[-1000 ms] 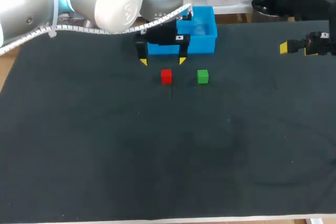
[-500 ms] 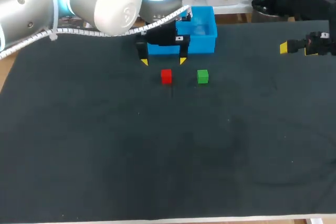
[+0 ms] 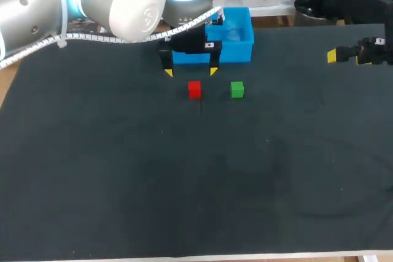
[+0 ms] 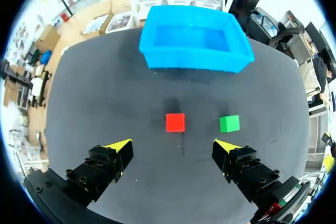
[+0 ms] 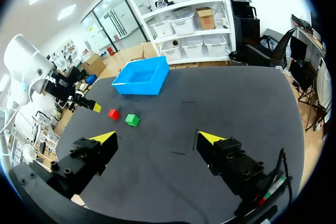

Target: Use the left arm to pick the red cube and place it into the blue plastic box first, then use the right arm to grasp the green cube and put it into the same blue plastic box after the first action is fully finished.

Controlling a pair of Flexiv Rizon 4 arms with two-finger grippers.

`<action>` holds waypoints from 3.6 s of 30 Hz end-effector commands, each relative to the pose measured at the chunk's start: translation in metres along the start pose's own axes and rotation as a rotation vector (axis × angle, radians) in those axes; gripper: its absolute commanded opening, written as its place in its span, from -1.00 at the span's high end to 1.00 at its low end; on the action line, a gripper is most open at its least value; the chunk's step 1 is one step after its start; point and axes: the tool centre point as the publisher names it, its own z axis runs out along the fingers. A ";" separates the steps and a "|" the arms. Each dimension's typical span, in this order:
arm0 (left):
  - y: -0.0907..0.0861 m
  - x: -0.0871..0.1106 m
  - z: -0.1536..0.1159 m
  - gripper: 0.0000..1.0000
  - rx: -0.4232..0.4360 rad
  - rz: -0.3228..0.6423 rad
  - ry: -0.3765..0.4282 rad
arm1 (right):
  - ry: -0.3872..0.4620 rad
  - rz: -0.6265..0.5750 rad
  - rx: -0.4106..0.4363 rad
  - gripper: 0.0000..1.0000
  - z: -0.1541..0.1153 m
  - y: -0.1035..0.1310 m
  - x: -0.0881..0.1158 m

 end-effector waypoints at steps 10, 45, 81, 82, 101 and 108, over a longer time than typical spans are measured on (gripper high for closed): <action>-0.003 0.005 0.011 -1.00 0.060 -0.033 0.034 | 0.000 0.000 0.000 -1.00 0.000 0.000 0.000; -0.007 -0.005 0.079 -1.00 -0.028 -0.026 0.138 | 0.000 0.000 0.000 -1.00 0.000 0.000 0.000; -0.001 -0.001 0.097 1.00 -0.027 -0.061 0.147 | 0.000 0.000 0.000 -1.00 0.000 0.000 0.000; -0.001 -0.001 0.098 1.00 -0.026 -0.060 0.147 | 0.000 0.000 0.000 -1.00 0.000 0.000 0.000; -0.010 -0.003 0.063 1.00 -0.003 -0.003 0.074 | 0.000 0.000 0.000 -1.00 0.000 0.000 0.000; -0.015 -0.024 0.026 1.00 0.026 0.036 -0.025 | 0.000 0.000 0.000 -1.00 0.000 0.000 0.000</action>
